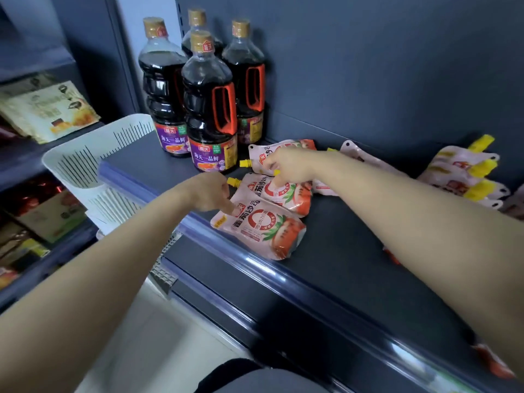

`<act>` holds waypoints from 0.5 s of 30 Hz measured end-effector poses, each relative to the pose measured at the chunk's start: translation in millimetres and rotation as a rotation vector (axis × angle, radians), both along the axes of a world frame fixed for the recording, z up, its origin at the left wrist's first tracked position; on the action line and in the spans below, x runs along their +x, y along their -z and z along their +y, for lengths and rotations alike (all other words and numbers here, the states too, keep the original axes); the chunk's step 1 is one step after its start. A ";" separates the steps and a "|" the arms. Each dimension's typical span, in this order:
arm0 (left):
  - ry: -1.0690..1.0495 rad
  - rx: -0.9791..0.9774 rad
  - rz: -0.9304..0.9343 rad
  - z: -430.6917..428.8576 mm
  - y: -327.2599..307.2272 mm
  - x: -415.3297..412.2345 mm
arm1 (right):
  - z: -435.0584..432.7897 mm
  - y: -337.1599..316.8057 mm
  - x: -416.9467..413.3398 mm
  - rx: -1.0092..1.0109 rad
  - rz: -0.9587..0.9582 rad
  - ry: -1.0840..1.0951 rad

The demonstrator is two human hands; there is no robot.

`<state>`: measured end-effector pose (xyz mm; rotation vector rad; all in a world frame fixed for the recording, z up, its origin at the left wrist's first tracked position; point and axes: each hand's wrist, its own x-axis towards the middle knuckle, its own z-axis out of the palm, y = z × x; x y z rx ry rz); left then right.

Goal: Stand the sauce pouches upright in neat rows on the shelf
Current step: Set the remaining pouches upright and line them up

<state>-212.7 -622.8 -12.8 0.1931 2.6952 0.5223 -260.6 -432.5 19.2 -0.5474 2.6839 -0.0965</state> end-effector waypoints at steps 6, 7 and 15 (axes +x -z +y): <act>-0.006 0.016 -0.042 -1.0 11.1 6.5 | -7.0 18.8 -15.5 0.036 -0.112 0.034; -0.022 0.025 -0.036 0.0 12.1 7.2 | -7.8 20.3 -17.8 0.043 -0.116 0.037; -0.152 0.065 -0.083 -5.6 16.3 0.5 | -12.4 21.2 -26.4 0.081 -0.151 0.019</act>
